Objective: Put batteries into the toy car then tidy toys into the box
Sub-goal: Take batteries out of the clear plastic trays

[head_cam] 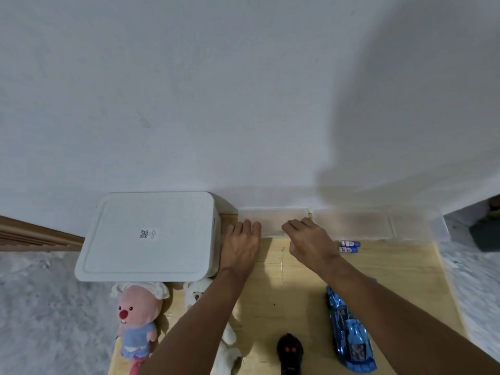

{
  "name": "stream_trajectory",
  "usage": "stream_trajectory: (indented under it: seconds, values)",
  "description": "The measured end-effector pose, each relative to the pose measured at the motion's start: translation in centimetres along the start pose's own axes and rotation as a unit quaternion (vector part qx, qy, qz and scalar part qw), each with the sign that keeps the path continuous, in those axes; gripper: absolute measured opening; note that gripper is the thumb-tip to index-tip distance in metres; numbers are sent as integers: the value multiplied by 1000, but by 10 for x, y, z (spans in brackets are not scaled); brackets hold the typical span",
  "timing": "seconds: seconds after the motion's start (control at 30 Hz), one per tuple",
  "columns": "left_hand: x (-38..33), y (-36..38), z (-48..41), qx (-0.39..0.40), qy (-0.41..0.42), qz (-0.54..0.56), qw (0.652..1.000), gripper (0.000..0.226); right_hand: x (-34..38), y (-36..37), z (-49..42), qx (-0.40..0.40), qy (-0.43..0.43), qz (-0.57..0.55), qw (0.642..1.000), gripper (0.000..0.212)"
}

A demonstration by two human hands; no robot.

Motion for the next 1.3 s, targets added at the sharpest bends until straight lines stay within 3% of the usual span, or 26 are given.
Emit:
stream_trajectory:
  seconds: [0.2,0.3,0.73,0.87,0.97,1.1,1.3]
  values:
    - [9,13,3,61,-56,89,993,28,-6,2,-3,-2,15,-28,1000,38]
    - [11,25,7,95,-66,117,986,45,-6,1,-4,7,16,-25,1000,40]
    - [23,17,12,57,-129,205,969,48,-6,-19,-4,1,18,-15,1000,41]
    - [26,11,10,44,-143,200,968,66,1,-52,2,-85,-25,-74,993,32]
    - [22,7,11,29,-141,195,970,85,4,-72,12,-200,-47,1,979,27]
    - [19,9,12,29,-134,202,970,95,1,-76,15,-249,-26,18,968,39]
    - [23,5,12,9,-134,230,964,112,-4,-51,13,-141,30,63,987,87]
Point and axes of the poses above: each hand's wrist, its own z-axis away from the middle knuckle, its own y-axis out of the palm, x = y × z, the point moved 10 cm from there along -z, towards the middle knuckle, and after that the axes turned 13 degrees about -z, right-handed, at the moved point
